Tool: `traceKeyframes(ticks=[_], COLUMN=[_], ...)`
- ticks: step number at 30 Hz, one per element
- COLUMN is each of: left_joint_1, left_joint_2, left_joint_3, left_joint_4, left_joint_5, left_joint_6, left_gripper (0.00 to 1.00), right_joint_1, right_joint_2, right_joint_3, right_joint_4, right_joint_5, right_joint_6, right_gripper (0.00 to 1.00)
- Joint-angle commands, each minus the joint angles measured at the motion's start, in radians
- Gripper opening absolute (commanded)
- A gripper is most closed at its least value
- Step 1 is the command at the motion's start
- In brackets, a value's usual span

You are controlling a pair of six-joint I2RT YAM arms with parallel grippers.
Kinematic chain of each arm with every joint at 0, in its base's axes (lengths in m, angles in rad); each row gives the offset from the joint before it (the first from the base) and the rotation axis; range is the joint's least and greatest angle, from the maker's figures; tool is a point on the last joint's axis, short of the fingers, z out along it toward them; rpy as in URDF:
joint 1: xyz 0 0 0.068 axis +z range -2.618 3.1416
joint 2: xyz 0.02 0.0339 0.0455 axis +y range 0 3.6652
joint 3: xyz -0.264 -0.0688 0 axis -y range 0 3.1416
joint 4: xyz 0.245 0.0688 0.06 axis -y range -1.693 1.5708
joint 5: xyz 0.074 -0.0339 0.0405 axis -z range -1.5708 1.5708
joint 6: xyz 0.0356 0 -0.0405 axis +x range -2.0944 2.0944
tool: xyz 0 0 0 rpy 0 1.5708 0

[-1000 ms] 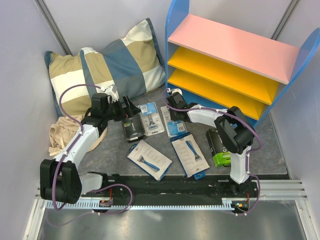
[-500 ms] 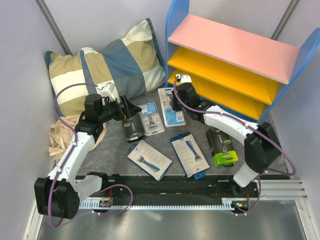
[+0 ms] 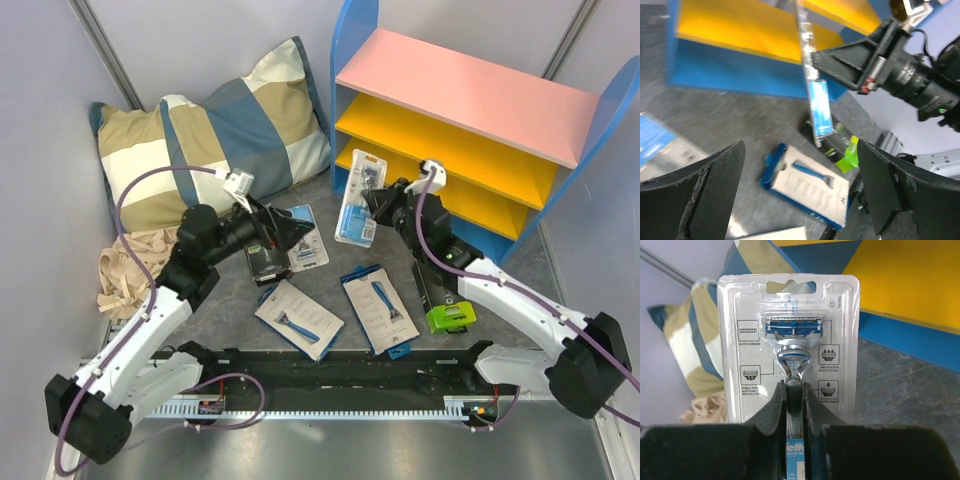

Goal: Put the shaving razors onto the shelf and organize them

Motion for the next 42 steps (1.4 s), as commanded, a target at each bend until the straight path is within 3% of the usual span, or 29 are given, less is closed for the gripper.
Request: traceKeyframes(ticks=[1, 9, 22, 31, 35, 42], left_joint_1=[-0.175, -0.365, -0.515, -0.520, -0.522, -0.520], left_joint_2=[0.080, 0.246, 0.393, 0.499, 0.530, 0.539], left_joint_3=[0.039, 0.116, 0.206, 0.297, 0.320, 0.320], left_joint_4=[0.093, 0.162, 0.284, 0.297, 0.298, 0.297], left_joint_5=[-0.174, -0.273, -0.352, -0.343, -0.328, -0.365], left_joint_6=[0.050, 0.128, 0.194, 0.174, 0.165, 0.148], left_gripper=[1.00, 1.00, 0.97, 0.73, 0.49, 0.15], right_joint_1=[0.003, 0.001, 0.003, 0.001, 0.001, 0.001], right_joint_2=[-0.102, -0.298, -0.360, -0.378, -0.394, -0.418], right_joint_3=[-0.078, -0.221, -0.230, -0.224, -0.225, -0.228], right_joint_4=[0.156, 0.153, 0.107, 0.106, 0.107, 0.106], right_joint_5=[0.098, 0.314, 0.332, 0.329, 0.331, 0.334], right_joint_6=[0.188, 0.357, 0.400, 0.380, 0.387, 0.380], right_gripper=[0.00, 0.00, 0.00, 0.00, 0.00, 0.03])
